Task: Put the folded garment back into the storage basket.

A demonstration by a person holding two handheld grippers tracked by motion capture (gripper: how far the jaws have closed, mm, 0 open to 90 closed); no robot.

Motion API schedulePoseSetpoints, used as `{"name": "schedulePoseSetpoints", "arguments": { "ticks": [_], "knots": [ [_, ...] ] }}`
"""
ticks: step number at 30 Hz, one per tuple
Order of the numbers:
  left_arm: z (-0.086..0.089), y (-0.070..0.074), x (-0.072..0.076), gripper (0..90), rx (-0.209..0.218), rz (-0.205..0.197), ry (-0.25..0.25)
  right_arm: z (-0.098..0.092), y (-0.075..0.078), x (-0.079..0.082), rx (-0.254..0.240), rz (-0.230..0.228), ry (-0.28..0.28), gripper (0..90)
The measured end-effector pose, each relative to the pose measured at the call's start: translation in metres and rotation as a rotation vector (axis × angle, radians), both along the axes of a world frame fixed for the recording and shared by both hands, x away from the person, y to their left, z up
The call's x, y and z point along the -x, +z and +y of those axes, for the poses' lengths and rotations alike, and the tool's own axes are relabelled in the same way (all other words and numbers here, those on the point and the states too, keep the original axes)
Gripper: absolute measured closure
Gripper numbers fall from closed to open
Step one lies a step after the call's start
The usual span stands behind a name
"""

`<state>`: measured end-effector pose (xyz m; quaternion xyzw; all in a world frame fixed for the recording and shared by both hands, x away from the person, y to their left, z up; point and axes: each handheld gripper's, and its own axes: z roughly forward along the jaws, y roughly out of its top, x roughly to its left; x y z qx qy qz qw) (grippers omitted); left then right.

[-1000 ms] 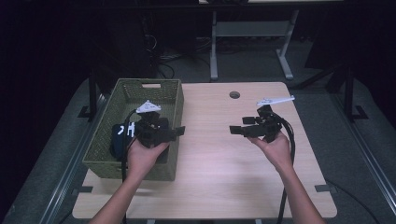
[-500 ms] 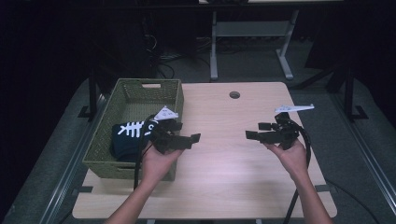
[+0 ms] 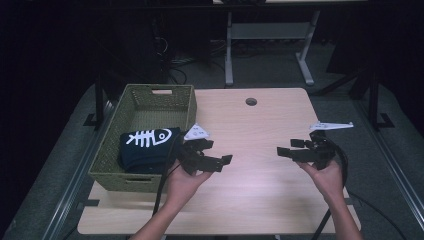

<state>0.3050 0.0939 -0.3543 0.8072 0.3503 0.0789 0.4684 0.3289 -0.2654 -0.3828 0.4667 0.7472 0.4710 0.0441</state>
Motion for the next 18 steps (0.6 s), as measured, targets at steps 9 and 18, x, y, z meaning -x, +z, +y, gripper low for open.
{"name": "schedulePoseSetpoints", "arguments": {
  "ticks": [9,18],
  "knots": [
    [-0.029,-0.020,0.017,17.3,-0.016,0.013,-0.066,-0.027,-0.017,0.019,0.014,0.009,-0.053,17.7],
    [-0.044,-0.039,0.033,17.3,-0.026,0.001,-0.098,-0.049,-0.026,0.037,0.012,-0.008,-0.093,17.7]
  ]
}}
